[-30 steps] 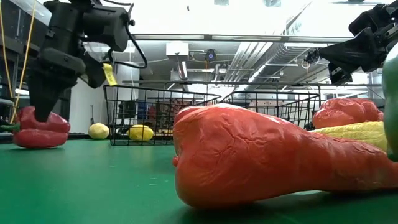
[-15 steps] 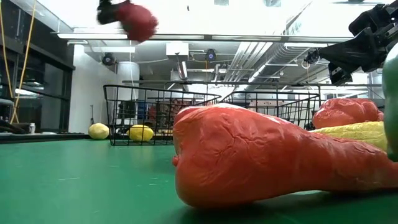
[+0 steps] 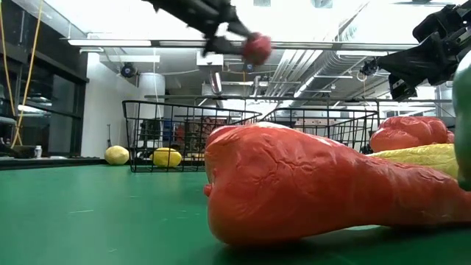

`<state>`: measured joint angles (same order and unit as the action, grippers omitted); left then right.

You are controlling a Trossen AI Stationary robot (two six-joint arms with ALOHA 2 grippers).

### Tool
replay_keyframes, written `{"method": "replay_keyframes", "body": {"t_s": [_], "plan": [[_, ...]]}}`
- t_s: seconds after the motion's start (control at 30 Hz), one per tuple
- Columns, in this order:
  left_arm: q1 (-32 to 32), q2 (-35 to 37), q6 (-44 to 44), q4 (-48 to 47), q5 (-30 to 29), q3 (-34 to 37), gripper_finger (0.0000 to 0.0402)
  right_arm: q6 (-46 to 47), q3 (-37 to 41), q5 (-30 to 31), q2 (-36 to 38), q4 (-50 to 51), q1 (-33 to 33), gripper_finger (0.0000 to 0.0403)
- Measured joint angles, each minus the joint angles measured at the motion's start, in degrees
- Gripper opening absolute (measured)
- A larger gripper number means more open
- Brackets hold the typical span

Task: Sort produce into baskets
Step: Put the red bell pepper into the right wire basket, then put the yellow lemon into the left wire basket

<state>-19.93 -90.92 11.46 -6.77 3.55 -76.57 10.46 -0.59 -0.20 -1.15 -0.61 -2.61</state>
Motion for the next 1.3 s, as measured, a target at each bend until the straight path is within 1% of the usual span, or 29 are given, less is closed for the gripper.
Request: {"method": "replay_keyframes", "body": {"t_s": [0.1, 0.17, 0.23, 0.37, 0.47, 0.63, 0.73, 0.87, 0.93, 1.0, 1.07, 1.17, 1.23, 1.3], "plan": [[-0.52, -6.47, 3.95, 16.75, 2.38, -0.07, 0.0229, 0.0, -0.01, 0.01, 0.0, 0.01, -0.02, 0.0], [-0.47, -10.4, 4.45, 23.37, 2.94, -0.03, 0.0229, 0.0, 0.01, -0.01, 0.0, 0.01, -0.02, 0.0], [0.09, -13.66, 3.71, 27.33, 3.5, -0.02, 0.0229, 0.0, 0.0, 0.01, 0.0, -0.01, 0.0, 0.0], [0.93, -17.83, -0.01, 28.61, 4.94, 0.0, 0.0243, 0.0, -0.01, 0.01, 0.0, -0.01, 0.0, 0.0], [1.09, -19.25, -0.67, 28.41, 4.92, 0.02, 0.027, 0.0, -0.01, 0.01, 0.0, -0.01, -0.02, 0.0], [0.27, -19.13, -1.13, 27.56, 4.91, 0.02, 0.0323, 0.0, -0.01, 0.0, 0.0, -0.01, 0.0, 0.0], [-0.55, -17.91, -1.09, 26.37, 4.92, 0.02, 0.0342, 0.0, 0.01, 0.01, 0.0, 0.01, 0.0, 0.0], [-1.79, -14.75, -0.67, 22.3, 5.53, -0.02, 0.0348, 0.0, 0.0, 0.01, 0.0, 0.0, -0.01, 0.0], [-2.61, -12.32, -0.66, 17.64, 5.61, 0.01, 0.0348, 0.0, -0.01, 0.01, -0.02, 0.0, 0.0, 0.0], [-3.86, -8.46, -1.65, 12.08, 4.31, 0.02, 0.0348, 0.0, 0.01, 0.0, -0.01, 0.0, -0.01, 0.0], [-5.44, -3.82, -4.06, 6.16, -0.48, -0.08, 0.0348, 0.0, 0.0, 0.01, -0.01, -0.01, 0.0, 0.0], [-8.99, 2.77, -7.31, -5.05, -10.7, -0.13, 0.0349, 0.0, -0.01, 0.01, -0.01, 0.0, -0.01, 0.0], [-12.5, 5.88, -6.66, -13.89, -16.06, -0.13, 0.0349, 0.0, -0.01, 0.03, -0.02, 0.0, 0.0, 0.0], [-17.35, 7.92, -3.41, -23.27, -19.35, -0.13, 0.0349, 0.0, -0.01, 0.01, -0.02, -0.01, 0.0, 0.0]]}}
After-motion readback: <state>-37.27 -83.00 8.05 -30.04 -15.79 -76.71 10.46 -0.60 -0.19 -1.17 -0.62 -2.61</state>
